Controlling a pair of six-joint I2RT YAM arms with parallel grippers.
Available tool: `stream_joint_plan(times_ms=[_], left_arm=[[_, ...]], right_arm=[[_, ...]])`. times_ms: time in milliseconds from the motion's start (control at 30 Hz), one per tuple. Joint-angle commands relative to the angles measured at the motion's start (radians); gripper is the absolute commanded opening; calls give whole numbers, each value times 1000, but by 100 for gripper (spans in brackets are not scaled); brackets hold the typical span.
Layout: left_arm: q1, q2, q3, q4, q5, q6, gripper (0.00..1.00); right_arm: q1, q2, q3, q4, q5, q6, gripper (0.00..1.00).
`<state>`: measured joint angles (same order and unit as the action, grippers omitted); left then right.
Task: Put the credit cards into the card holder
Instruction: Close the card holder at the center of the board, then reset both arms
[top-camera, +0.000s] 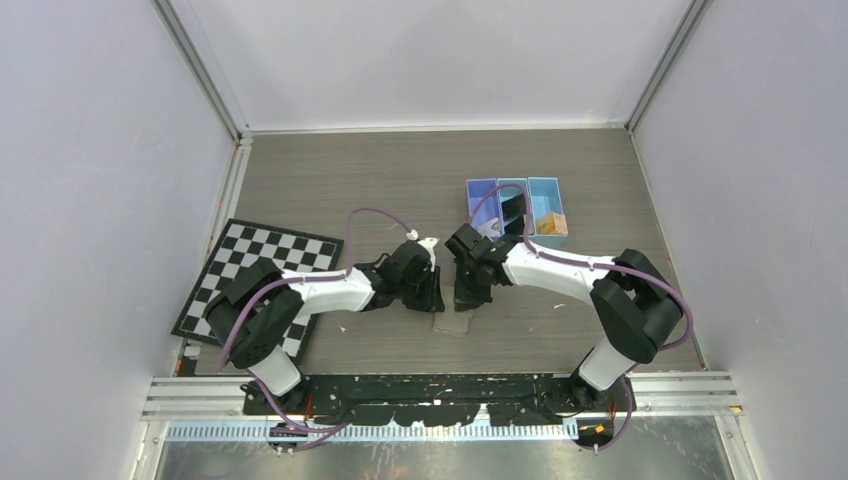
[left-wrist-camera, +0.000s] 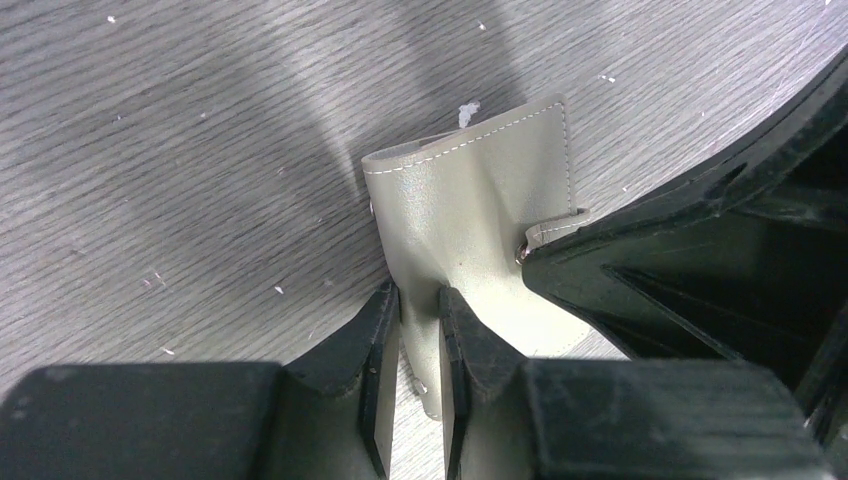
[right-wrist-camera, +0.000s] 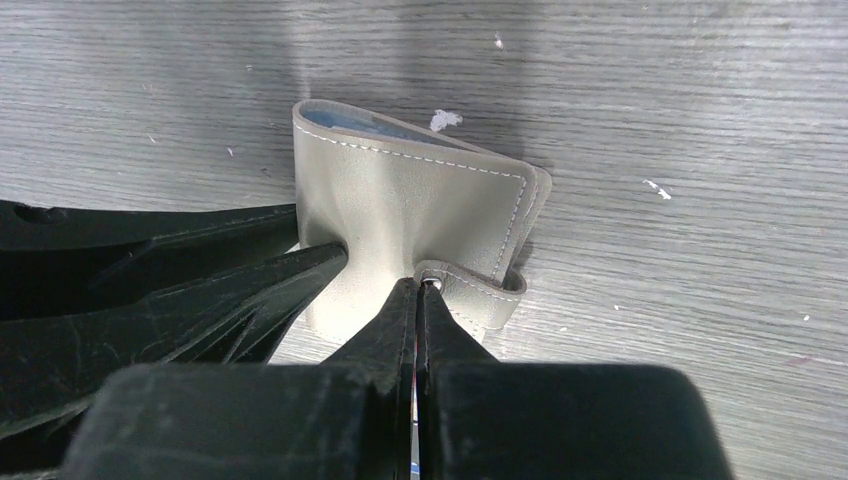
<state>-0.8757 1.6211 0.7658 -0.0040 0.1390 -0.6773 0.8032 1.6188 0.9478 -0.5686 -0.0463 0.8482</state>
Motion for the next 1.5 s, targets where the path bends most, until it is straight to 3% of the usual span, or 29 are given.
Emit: stream_joint_plan(times_ms=[0,333,633,900,1100,1300,1400,1467], left_arm=[[-9,37,-38,-1,-1,9,19],[-9,44,-51,46,37,11,19],[-2,11,-40,17,8,13,23],[64,-122,0,-83,-69,44,50],[206,-201,38,-168,-62,91,75],[491,-318,61,-271,69,134,83],[599,-460,97,-398,0,197,87],[626,-565,138,-502,-115,252,97]], right_arm=[[10,131,-7,55,43,33,0],[12,211,46,23,84,62,0],[12,21,63,22,71,-9,1],[-14,-225,64,-6,66,-102,33],[-212,-367,-29,-11,10,-170,54],[-512,-417,-60,-10,-22,-277,70],[-638,-468,-49,-7,8,-307,75],[-691,-514,-44,15,59,-323,76]])
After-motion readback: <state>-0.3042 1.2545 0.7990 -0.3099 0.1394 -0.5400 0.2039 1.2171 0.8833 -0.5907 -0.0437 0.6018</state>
